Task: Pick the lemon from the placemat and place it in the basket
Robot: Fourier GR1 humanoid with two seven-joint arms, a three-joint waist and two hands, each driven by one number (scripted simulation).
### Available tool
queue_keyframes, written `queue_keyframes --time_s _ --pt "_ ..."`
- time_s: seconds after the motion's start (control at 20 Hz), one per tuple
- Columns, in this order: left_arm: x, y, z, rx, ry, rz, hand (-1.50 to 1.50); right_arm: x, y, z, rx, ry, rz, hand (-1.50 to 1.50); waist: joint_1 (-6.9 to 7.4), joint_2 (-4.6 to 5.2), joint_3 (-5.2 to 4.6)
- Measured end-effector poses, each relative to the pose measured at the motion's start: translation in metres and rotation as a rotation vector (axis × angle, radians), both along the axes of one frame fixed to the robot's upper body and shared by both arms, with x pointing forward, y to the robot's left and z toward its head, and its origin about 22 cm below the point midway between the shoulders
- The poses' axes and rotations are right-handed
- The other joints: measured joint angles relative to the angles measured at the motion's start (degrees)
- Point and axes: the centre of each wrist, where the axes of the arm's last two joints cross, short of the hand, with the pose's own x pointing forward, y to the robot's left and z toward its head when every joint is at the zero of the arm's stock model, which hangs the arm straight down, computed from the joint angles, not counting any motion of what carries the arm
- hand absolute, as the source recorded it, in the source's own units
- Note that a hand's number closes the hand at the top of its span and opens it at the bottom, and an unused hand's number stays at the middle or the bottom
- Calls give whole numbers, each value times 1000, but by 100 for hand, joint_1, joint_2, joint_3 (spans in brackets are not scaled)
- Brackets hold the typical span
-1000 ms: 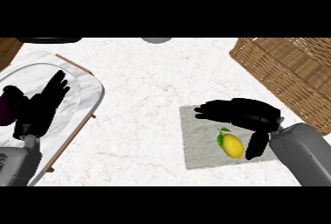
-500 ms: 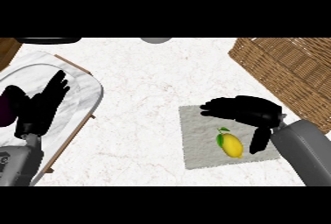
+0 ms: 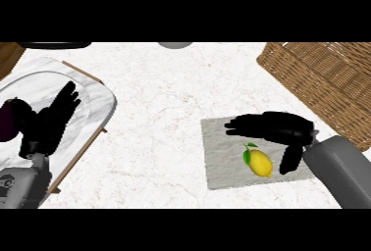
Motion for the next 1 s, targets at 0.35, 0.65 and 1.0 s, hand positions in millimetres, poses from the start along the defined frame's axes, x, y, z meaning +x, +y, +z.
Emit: queue_keyframes --time_s 0.35,0.65,1.0 --pt "-5 7 -3 -4 -7 4 0 -8 -3 -14 -27 -36 4 -150 -20 -1 0" --pt "-2 5 4 -4 0 1 0 -10 1 -28 -56 -56 16 150 -20 1 0" --pt "-3 6 4 -3 1 -1 0 -14 14 -38 -117 -123 111 150 -19 -43 -56"
